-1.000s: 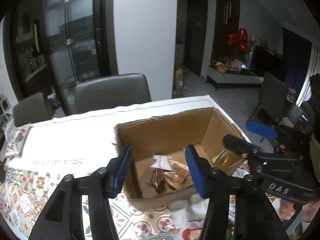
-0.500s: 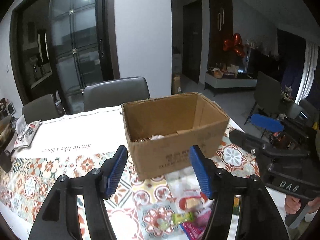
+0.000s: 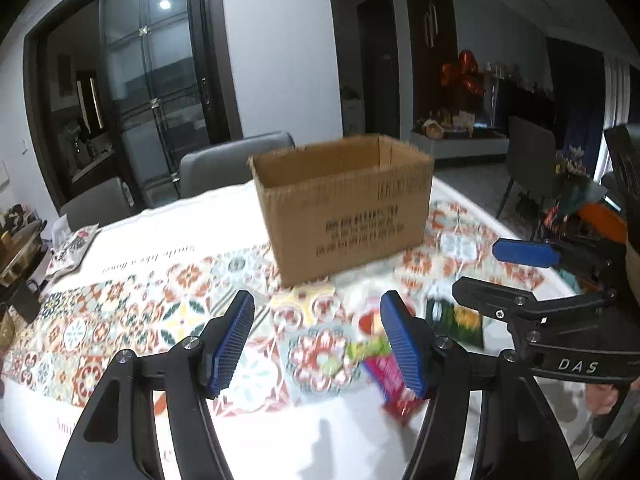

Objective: Organize snacks
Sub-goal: 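Return both tools over the snack pile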

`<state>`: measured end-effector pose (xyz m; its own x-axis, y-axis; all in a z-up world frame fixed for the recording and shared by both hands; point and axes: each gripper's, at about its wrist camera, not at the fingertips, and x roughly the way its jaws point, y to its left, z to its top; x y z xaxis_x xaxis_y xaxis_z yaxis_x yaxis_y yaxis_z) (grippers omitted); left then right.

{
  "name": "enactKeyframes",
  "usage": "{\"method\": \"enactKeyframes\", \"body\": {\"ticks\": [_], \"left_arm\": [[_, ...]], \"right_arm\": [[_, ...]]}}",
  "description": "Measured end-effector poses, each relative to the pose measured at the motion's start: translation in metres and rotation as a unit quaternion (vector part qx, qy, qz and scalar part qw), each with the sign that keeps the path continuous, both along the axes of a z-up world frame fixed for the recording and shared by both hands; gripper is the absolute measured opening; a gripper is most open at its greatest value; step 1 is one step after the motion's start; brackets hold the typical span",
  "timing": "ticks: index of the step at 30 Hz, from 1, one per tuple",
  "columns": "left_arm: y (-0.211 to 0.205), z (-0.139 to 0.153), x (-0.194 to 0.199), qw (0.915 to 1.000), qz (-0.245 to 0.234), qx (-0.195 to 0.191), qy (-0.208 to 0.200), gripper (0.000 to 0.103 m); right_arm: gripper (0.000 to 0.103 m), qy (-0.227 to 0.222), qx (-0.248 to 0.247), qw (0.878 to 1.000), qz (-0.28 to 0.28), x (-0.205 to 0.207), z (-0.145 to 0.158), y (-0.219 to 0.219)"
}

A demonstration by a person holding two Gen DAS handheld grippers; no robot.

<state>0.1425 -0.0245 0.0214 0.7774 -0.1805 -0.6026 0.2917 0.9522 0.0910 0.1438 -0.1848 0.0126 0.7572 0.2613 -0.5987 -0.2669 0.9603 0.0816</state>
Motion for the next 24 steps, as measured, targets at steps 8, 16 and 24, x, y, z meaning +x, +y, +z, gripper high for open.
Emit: {"method": "enactKeyframes", "body": {"ticks": [8,16,24], "left_arm": [[0.016,-0.036,-0.027,0.9989,0.013,0.016,0.041,0.065],[0.030,-0.071,-0.033,0.9966,0.031,0.021,0.073,0.065],[0.038,-0.089,-0.031,0.9944,0.036,0.007,0.099,0.065]], "right_arm": [[0.065,0.073,-0.010,0.997,0.025,-0.015,-0.049,0.019],[0.065,0.152,-0.010,0.987,0.047,-0.007,-0.093,0.036],[0.065,0.178,-0.034,0.982,0.053,0.004,-0.115,0.050]]}}
